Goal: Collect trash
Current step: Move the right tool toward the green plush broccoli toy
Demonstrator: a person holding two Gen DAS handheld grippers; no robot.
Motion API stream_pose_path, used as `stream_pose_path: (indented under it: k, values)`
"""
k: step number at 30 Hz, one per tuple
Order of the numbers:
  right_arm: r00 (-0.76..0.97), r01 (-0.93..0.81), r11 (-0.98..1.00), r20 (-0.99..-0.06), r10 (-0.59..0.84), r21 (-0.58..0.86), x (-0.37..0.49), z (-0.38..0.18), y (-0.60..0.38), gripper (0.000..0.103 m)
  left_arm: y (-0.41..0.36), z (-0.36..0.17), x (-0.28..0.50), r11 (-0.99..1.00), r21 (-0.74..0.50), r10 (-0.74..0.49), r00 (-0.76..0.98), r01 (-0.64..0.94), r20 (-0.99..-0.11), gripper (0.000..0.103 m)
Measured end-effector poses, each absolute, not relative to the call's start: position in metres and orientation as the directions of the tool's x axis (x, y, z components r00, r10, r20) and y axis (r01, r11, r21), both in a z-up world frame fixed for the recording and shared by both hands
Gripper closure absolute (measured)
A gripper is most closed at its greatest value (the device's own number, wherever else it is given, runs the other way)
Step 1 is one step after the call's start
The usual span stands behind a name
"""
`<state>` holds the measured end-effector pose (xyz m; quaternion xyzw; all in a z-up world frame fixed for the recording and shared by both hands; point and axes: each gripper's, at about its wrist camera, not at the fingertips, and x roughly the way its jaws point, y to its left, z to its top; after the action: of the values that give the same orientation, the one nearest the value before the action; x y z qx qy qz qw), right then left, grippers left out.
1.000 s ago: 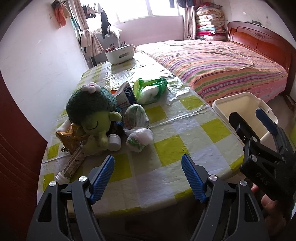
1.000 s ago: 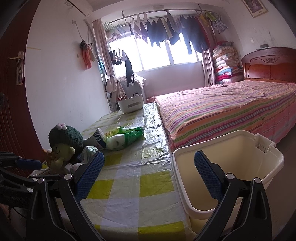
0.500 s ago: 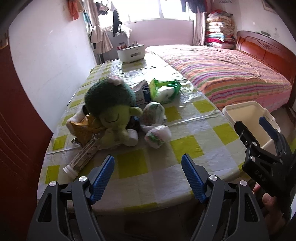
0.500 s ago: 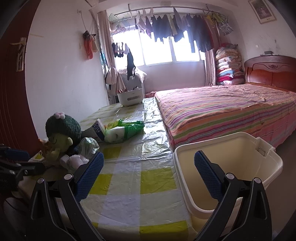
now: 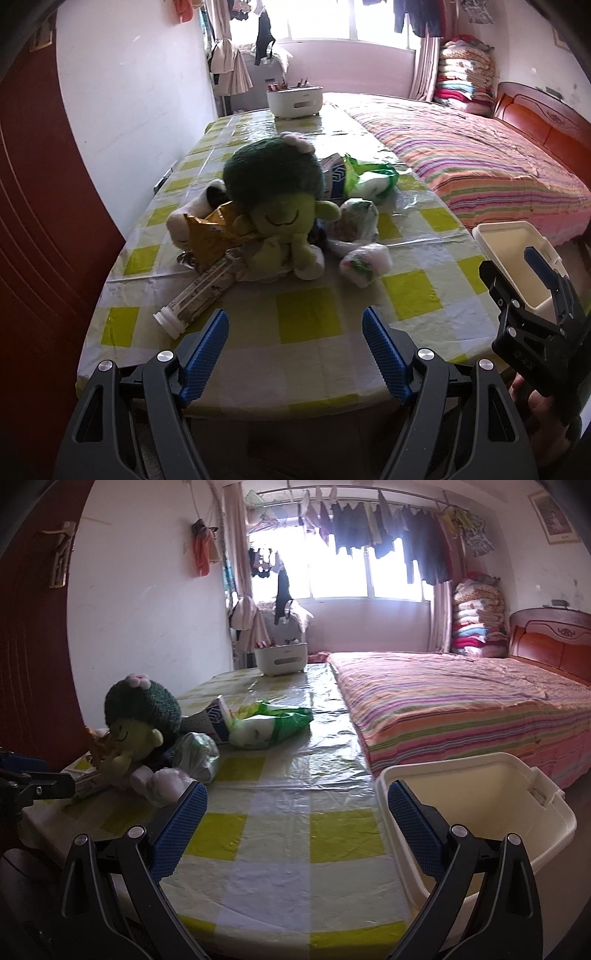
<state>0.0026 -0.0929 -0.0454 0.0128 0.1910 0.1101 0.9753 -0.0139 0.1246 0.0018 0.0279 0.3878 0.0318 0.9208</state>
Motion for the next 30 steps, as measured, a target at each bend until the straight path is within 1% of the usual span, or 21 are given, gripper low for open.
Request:
stream_pose_path:
  k: [6, 8, 11, 16, 21, 22, 24, 25, 27, 28, 29, 30]
  values:
    - [0.847, -0.349, 0.934, -0.401, 0.350, 0.076, 0.011, -0.041, -0.067, 0.006, 0.134, 0.001, -0.016, 0.996, 0.064, 0.084, 0.699, -0.054, -0.710, 0.030]
    - [0.808, -0.412, 0.907, -0.425, 0.409, 0.090, 0.018, -0.039, -0.055, 0.006, 0.138, 0.002, -0.017, 0.996, 0.060, 0.088, 0.700, -0.064, -0.709, 0.030]
    - [0.753, -0.464, 0.879, -0.473, 0.457, 0.110, 0.034, -0.036, -0.035, 0.006, 0.143, 0.001, -0.019, 0.995, 0.059, 0.097, 0.698, -0.079, -0.710, 0.030]
    - [0.695, -0.445, 0.882, -0.562, 0.448, 0.152, 0.076, -0.032, -0.011, 0.007, 0.155, -0.002, -0.020, 0.993, 0.055, 0.114, 0.686, -0.108, -0.718, 0.030]
    - [0.639, -0.416, 0.889, -0.634, 0.435, 0.191, 0.118, -0.041, 0.004, 0.008, 0.163, -0.003, -0.021, 0.990, 0.059, 0.132, 0.681, -0.129, -0.721, 0.030]
    - [0.626, -0.406, 0.894, -0.656, 0.422, 0.189, 0.127, -0.045, 0.007, 0.010, 0.164, -0.003, -0.021, 0.989, 0.060, 0.135, 0.680, -0.132, -0.721, 0.030]
    - [0.602, -0.396, 0.896, -0.679, 0.420, 0.203, 0.140, -0.052, 0.011, 0.020, 0.167, -0.003, -0.020, 0.988, 0.062, 0.141, 0.678, -0.140, -0.721, 0.030]
    - [0.579, -0.395, 0.891, -0.692, 0.430, 0.223, 0.147, -0.057, 0.012, 0.021, 0.168, -0.002, -0.019, 0.988, 0.062, 0.143, 0.678, -0.142, -0.721, 0.030]
    - [0.514, -0.396, 0.876, -0.723, 0.461, 0.276, 0.157, -0.066, 0.014, 0.027, 0.169, -0.002, -0.017, 0.987, 0.063, 0.145, 0.675, -0.145, -0.723, 0.030]
    - [0.489, -0.399, 0.869, -0.734, 0.472, 0.293, 0.160, -0.070, 0.016, 0.028, 0.168, -0.002, -0.016, 0.987, 0.064, 0.146, 0.673, -0.145, -0.725, 0.030]
    - [0.492, -0.402, 0.867, -0.729, 0.476, 0.294, 0.159, -0.069, 0.016, 0.032, 0.168, -0.003, -0.014, 0.987, 0.065, 0.147, 0.671, -0.145, -0.727, 0.030]
    - [0.487, -0.413, 0.859, -0.723, 0.490, 0.303, 0.159, -0.069, 0.016, 0.048, 0.167, -0.003, -0.012, 0.987, 0.067, 0.146, 0.669, -0.143, -0.729, 0.030]
